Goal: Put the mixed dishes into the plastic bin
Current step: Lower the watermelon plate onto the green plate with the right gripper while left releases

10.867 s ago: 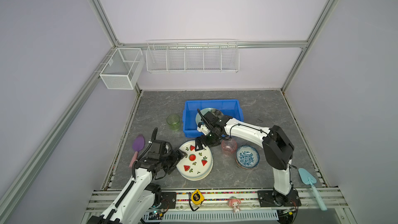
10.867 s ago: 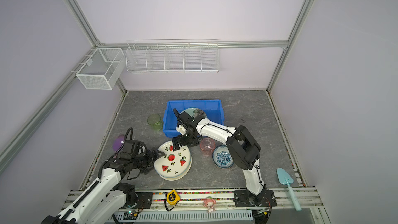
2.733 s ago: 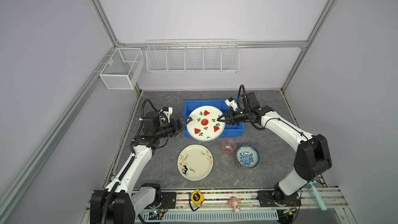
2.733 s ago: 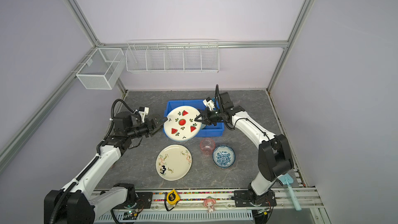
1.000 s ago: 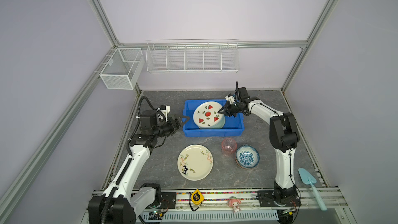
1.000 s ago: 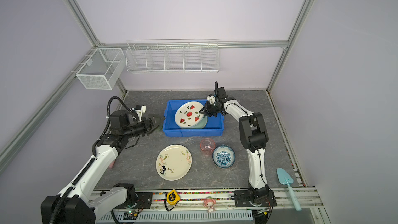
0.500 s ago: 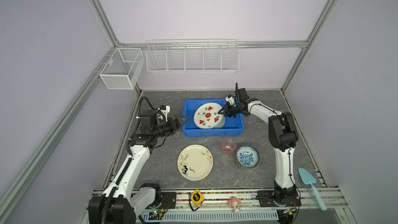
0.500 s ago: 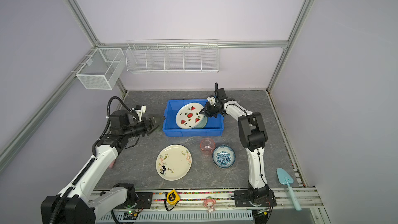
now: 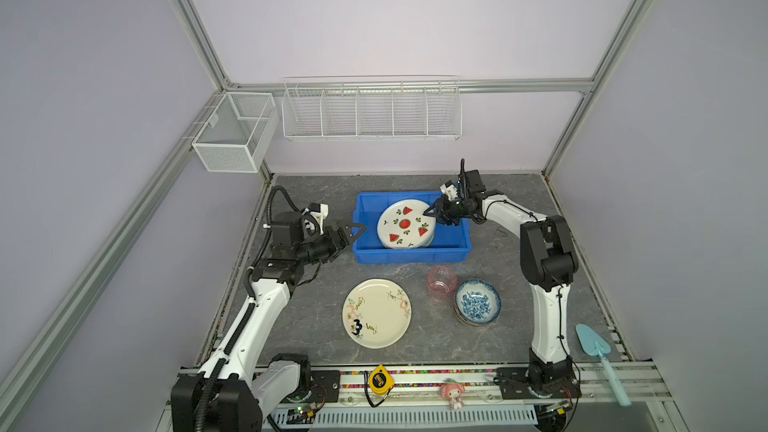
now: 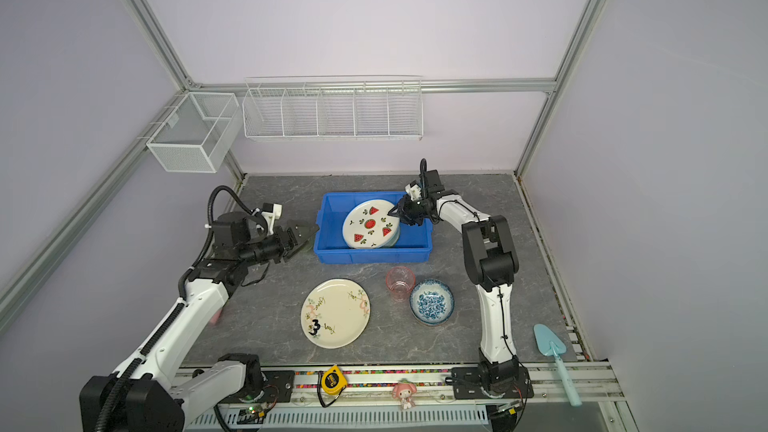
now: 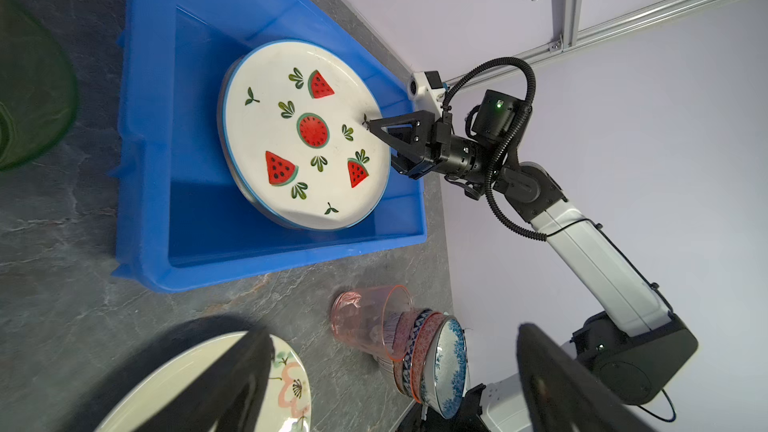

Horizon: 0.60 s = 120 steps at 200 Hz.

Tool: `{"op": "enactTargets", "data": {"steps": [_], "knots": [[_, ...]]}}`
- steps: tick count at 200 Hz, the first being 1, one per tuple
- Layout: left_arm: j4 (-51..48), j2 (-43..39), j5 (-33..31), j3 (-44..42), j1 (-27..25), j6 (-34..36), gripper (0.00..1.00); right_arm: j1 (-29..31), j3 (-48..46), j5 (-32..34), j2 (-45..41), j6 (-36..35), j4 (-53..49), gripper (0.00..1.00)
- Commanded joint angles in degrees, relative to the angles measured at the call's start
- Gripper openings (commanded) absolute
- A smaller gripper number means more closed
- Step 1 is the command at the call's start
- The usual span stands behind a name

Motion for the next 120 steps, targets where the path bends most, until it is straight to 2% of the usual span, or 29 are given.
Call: {"op": "enactTargets", "data": {"steps": [1, 120], "knots": [[0.5, 0.3, -0.6, 0.0, 0.3, 0.5, 0.92, 0.1, -0.6, -0.6, 0.8, 0.0, 1.4, 0.36], [0.3, -0.2, -0.7, -0.6, 0.3, 0.4, 0.92, 0.5, 1.6, 3.3, 3.0, -4.6, -4.3, 0.48]]}}
